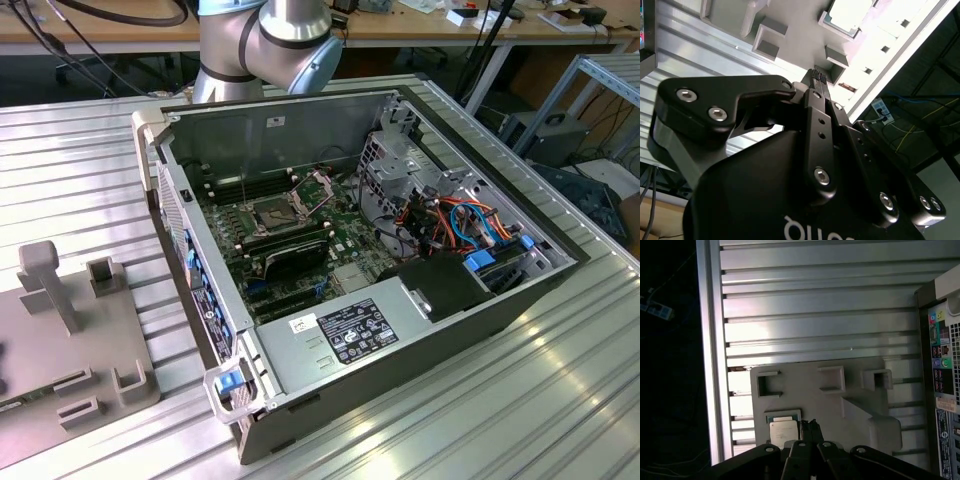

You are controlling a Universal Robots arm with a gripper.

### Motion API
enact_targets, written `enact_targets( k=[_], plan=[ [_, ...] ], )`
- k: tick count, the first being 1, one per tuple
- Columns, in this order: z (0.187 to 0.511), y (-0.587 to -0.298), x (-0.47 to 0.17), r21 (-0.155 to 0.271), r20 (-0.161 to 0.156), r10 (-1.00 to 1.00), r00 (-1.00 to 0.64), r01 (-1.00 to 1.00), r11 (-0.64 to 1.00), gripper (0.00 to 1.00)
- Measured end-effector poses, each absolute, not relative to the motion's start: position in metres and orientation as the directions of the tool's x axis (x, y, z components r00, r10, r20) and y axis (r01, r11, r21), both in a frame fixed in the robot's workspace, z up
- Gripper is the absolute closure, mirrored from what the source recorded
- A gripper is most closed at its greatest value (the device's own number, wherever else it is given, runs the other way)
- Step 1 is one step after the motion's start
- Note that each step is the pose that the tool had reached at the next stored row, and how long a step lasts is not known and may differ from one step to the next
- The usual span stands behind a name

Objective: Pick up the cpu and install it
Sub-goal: 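Reach for the cpu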

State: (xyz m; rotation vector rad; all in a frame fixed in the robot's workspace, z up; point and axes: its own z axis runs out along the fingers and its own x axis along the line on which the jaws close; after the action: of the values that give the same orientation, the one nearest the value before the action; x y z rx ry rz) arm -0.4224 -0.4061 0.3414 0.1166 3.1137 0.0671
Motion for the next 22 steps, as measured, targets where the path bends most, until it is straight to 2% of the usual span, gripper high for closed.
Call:
enact_targets(
  k=[22],
  plan=[
    [0.323, -0.406, -0.424, 0.044, -0.023, 0.075, -0.997, 0.074, 0.996, 0.89]
  ],
)
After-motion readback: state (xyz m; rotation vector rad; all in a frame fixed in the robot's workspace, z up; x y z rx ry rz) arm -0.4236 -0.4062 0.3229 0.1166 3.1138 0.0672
